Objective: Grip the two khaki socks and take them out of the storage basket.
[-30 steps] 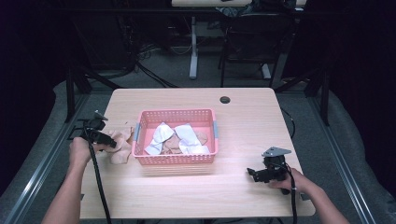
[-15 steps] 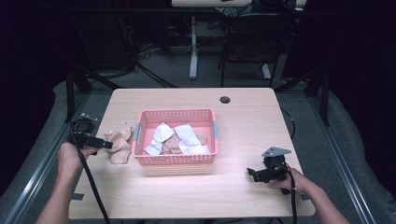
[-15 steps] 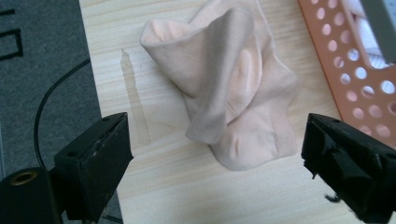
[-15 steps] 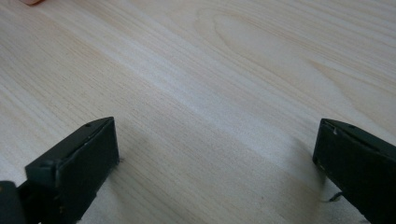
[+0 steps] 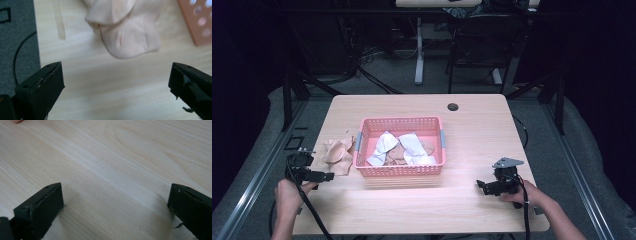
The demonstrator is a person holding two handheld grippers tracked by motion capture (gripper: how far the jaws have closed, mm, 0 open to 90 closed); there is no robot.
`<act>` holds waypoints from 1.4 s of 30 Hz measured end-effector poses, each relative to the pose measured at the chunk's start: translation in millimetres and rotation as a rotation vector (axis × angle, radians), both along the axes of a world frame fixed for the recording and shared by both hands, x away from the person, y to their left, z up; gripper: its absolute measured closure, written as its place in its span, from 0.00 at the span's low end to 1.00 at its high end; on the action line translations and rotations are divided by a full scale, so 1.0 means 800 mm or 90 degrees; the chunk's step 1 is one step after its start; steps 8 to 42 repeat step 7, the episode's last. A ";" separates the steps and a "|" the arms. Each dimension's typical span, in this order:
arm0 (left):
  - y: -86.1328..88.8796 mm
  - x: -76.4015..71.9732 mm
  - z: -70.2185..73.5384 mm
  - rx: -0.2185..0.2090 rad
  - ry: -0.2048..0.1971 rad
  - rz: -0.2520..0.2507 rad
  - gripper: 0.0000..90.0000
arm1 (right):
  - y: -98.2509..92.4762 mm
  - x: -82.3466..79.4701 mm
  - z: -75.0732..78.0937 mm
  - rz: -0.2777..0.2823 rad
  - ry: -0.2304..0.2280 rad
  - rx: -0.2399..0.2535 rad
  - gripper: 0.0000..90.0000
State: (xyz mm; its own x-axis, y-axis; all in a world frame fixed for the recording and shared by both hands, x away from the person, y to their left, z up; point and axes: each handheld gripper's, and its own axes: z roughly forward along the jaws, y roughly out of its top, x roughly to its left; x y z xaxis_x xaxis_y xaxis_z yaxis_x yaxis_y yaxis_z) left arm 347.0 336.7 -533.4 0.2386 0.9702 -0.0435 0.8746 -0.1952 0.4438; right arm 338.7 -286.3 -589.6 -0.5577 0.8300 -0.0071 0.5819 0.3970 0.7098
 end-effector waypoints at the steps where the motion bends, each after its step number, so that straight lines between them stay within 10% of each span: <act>1: 0.001 0.000 0.000 0.010 -0.001 0.002 0.00 | 0.000 0.000 0.000 0.000 0.000 0.000 0.00; 42: 0.005 -0.002 0.000 -0.002 -0.015 0.011 0.00 | 0.000 0.000 0.000 -0.001 0.000 0.000 0.00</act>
